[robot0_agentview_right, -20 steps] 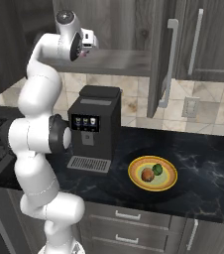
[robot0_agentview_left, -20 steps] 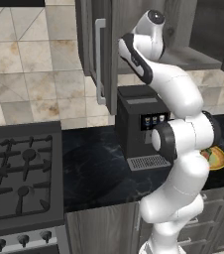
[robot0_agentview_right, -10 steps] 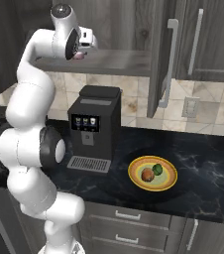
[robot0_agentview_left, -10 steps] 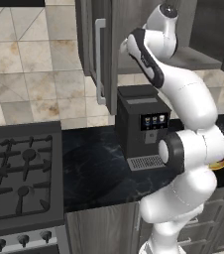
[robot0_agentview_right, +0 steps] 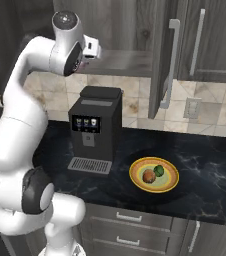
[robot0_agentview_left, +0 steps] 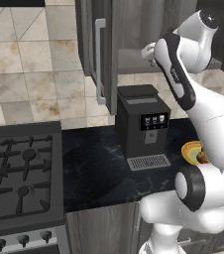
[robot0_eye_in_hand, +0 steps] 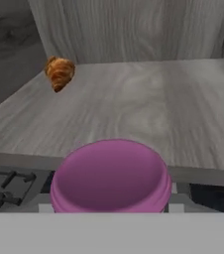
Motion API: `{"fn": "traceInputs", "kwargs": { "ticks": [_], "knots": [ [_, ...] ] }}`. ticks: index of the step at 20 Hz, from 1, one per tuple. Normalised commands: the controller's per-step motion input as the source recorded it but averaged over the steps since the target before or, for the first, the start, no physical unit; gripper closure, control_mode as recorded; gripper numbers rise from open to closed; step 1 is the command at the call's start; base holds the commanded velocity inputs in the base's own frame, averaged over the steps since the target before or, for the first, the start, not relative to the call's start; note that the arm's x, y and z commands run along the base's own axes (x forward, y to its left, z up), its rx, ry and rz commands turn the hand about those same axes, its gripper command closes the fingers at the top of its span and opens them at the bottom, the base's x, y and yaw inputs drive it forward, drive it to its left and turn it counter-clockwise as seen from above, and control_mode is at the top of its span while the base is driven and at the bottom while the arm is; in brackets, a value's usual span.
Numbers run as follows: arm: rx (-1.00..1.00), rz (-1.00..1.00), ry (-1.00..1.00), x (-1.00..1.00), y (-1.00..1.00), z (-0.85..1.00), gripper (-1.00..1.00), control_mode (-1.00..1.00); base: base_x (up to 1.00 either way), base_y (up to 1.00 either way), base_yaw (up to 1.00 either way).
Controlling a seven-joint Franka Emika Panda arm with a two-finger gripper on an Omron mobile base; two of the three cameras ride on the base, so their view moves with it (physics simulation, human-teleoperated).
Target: Pick the avocado and bread from the counter and place them on the plate. Then pick the jam from the cabinet and place it next to the plate. Lastly close the cabinet door.
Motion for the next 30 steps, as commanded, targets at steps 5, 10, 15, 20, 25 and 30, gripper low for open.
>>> {"fn": "traceInputs", "kwargs": {
  "ticks": [5, 10, 15, 20, 25, 30],
  "knots": [
    [0.03, 0.00, -0.07, -1.00, -0.29, 0.00, 1.00, -1.00, 0.00, 0.00, 0.00],
    [0.00, 0.00, -0.03, -1.00, -0.15, -0.03, 1.00, -1.00, 0.00, 0.00, 0.00],
    [0.00, 0.00, 0.00, -1.00, -0.02, -0.12, 1.00, -1.00, 0.00, 0.00, 0.00],
    [-0.01, 0.00, 0.00, -0.94, -0.03, -0.25, 1.00, -1.00, 0.00, 0.00, 0.00],
    [-0.06, 0.00, 0.02, -0.66, 0.00, -0.43, 1.00, -1.00, 0.00, 0.00, 0.00],
    [-0.10, 0.00, 0.02, -0.38, 0.00, -0.55, 1.00, -1.00, 0.00, 0.00, 0.00]
  ]
}}
